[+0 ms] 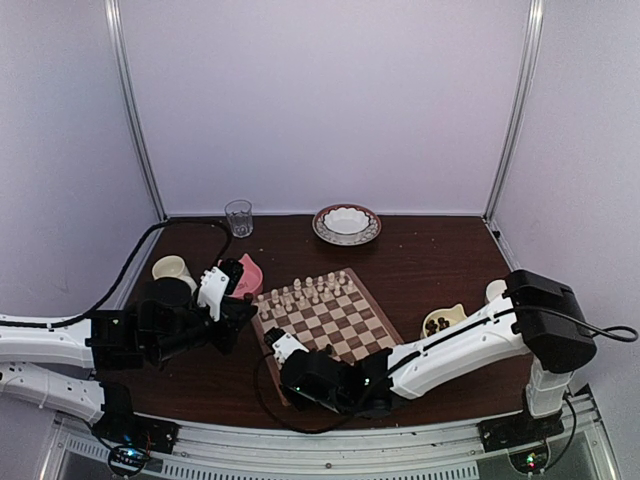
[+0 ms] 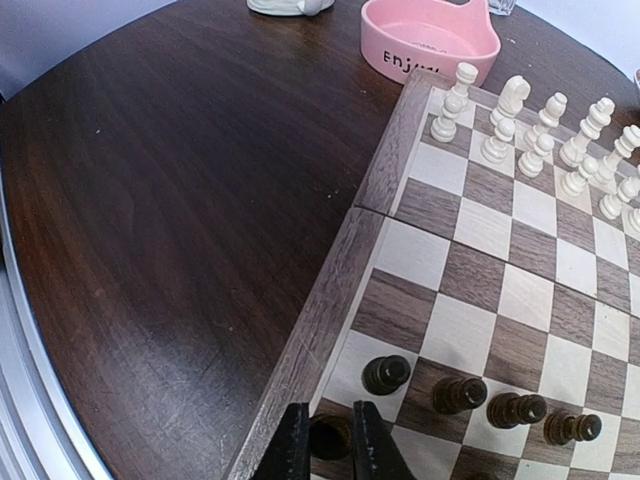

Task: Set up the chess pieces on the board
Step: Place the rook at a8.

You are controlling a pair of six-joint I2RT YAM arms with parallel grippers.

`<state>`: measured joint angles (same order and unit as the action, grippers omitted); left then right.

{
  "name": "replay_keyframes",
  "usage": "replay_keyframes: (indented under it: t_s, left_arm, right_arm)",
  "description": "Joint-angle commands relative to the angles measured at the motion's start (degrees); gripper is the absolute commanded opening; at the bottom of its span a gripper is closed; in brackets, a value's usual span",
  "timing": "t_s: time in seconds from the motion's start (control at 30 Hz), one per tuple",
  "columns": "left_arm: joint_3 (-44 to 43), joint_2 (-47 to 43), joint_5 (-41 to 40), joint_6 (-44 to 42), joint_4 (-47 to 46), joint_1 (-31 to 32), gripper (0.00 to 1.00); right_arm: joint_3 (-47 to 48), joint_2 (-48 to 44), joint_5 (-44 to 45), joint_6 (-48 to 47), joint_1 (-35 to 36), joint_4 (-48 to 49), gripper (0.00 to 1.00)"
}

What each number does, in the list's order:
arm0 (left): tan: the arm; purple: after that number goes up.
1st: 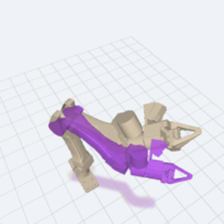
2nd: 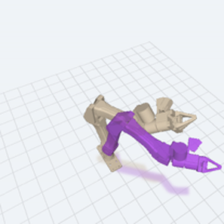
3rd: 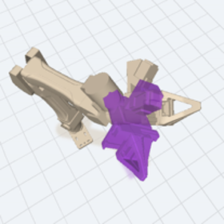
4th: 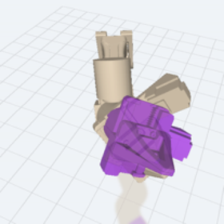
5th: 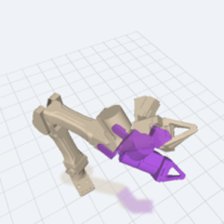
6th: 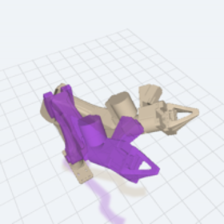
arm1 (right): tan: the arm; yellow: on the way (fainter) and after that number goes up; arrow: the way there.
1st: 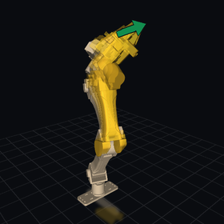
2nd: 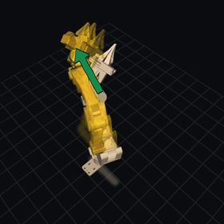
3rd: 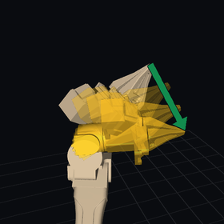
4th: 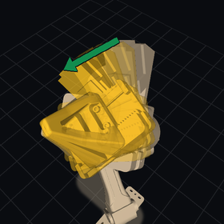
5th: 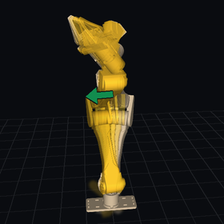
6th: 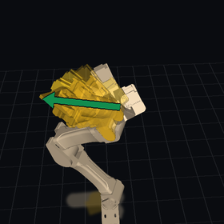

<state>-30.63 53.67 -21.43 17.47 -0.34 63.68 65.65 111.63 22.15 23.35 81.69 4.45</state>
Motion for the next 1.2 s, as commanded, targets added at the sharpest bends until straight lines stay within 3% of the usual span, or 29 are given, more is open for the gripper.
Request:
replay_keyframes:
  t_s: [0.0,1.17]
  left_arm:
    - [0.2,-0.8,0.2,-0.6,-2.5,-0.2,0.01]
    - [0.0,-0.4,0.6,-0.4,-2.4,-0.3,0.01]
  right_arm:
    - [1.1,0.4,2.3,0.5,-0.4,-0.9,0.07]
    - [1.3,0.5,2.1,-0.1,-0.5,-2.1,0.22]
